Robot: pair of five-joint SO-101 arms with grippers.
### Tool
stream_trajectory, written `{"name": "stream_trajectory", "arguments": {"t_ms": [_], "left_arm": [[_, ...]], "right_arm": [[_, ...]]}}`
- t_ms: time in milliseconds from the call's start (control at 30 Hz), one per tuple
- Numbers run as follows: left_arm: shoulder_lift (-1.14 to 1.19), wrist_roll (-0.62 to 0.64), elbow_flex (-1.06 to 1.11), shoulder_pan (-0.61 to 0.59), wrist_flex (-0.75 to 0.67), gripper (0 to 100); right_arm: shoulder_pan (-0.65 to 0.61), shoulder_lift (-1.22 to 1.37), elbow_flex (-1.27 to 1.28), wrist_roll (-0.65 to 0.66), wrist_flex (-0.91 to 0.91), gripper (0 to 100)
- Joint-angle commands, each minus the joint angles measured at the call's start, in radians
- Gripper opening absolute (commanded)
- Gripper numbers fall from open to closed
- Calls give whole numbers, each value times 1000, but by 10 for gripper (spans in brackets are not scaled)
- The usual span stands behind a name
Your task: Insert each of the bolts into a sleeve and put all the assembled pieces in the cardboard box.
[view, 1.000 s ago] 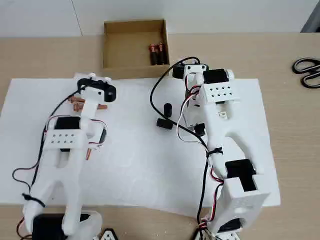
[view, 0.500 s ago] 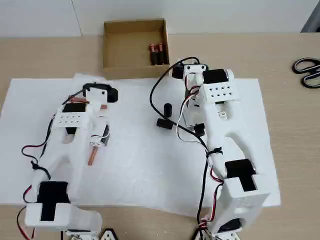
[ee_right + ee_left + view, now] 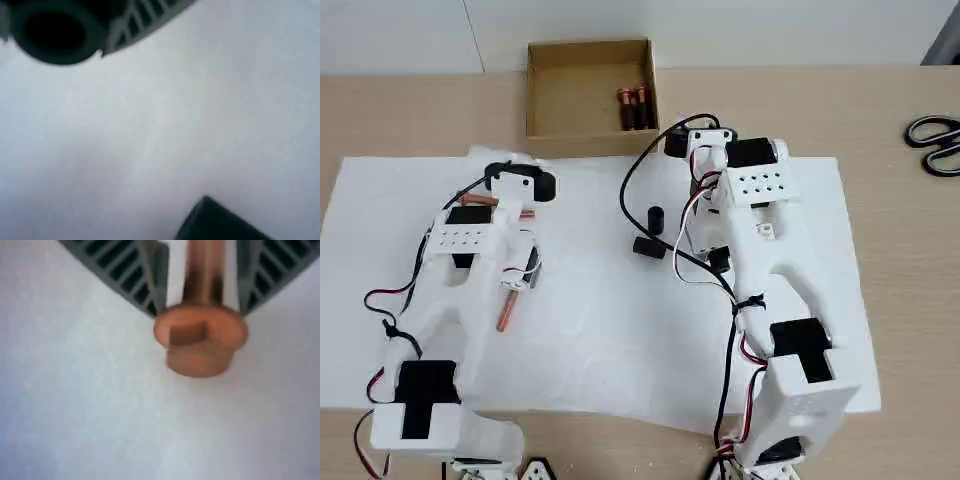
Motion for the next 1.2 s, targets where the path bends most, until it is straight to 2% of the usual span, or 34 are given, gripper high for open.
{"name": "stream_trajectory", "arguments": {"t_ms": [0, 333, 500, 667, 900, 967, 1167], "left_arm": [[8, 3, -33, 2, -25, 45], [103, 3, -35, 2, -63, 44], [117, 0, -35, 2, -63, 94], [112, 0, -35, 3, -61, 6], [107, 0, -35, 3, -55, 6], [104, 0, -50, 5, -31, 6], [-46, 2, -193, 5, 160, 6]], "right_arm": [[4, -73, -6, 0, 8, 6], [4, -73, -6, 0, 8, 6], [4, -73, -6, 0, 8, 6], [4, -73, -6, 0, 8, 6], [8, -73, -6, 0, 8, 6], [10, -73, -8, 0, 8, 6], [7, -76, -48, 9, 12, 6]]}}
